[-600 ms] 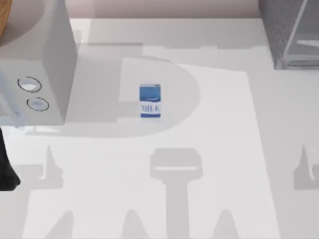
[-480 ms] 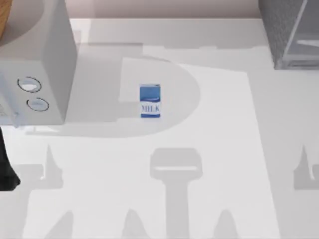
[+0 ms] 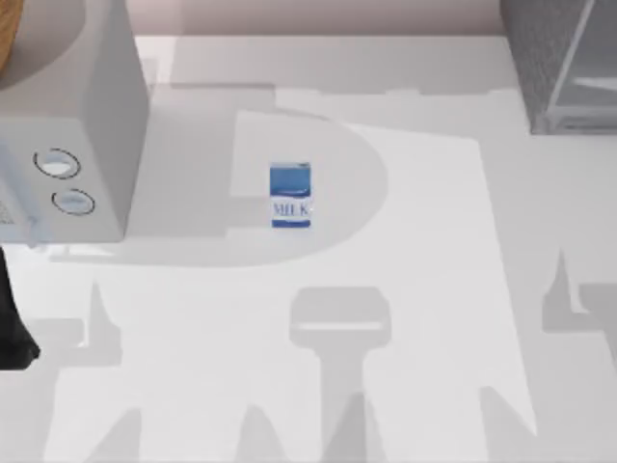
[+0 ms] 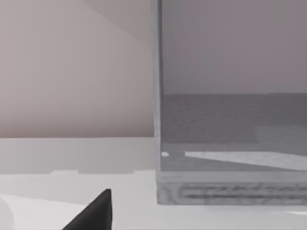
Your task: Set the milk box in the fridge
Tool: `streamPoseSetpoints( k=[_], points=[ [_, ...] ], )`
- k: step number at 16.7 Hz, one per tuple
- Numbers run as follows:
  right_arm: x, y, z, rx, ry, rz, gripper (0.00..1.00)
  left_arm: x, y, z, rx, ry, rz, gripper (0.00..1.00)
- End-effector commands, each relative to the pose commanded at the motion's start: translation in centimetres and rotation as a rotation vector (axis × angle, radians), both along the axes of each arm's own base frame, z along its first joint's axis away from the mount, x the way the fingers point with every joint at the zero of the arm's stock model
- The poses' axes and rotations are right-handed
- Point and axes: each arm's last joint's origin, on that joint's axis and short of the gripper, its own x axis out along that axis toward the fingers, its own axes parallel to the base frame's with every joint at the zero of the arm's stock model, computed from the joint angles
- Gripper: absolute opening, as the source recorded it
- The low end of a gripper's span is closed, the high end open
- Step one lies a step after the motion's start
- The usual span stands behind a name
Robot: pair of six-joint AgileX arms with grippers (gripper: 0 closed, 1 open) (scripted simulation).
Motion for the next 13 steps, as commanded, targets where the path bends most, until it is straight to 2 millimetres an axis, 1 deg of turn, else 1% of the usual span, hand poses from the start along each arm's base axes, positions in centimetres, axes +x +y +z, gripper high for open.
streamPoseSetpoints(
  k=[2, 4, 7, 9, 10, 11, 13],
  points=[
    [1.6, 1.0, 1.8, 0.010, 0.018, 0.003, 1.00, 0.0, 0.0, 0.0, 0.000, 0.000, 0.000, 1.00],
    [3.9, 2.5, 3.4, 0.019, 0.041, 0.003, 1.00, 0.0, 0.0, 0.0, 0.000, 0.000, 0.000, 1.00],
    [8.3, 6.0, 4.7, 0.027, 0.077, -0.002, 1.00, 0.0, 0.0, 0.0, 0.000, 0.000, 0.000, 1.00],
    [11.4, 9.3, 4.5, 0.029, 0.101, -0.007, 1.00, 0.0, 0.0, 0.0, 0.000, 0.000, 0.000, 1.00],
    [12.8, 11.2, 4.0, 0.028, 0.112, -0.009, 1.00, 0.0, 0.0, 0.0, 0.000, 0.000, 0.000, 1.00],
    [14.2, 13.2, 3.3, 0.026, 0.123, -0.012, 1.00, 0.0, 0.0, 0.0, 0.000, 0.000, 0.000, 1.00],
    [16.4, 17.4, 1.1, 0.021, 0.141, -0.018, 1.00, 0.0, 0.0, 0.0, 0.000, 0.000, 0.000, 1.00]
  ],
)
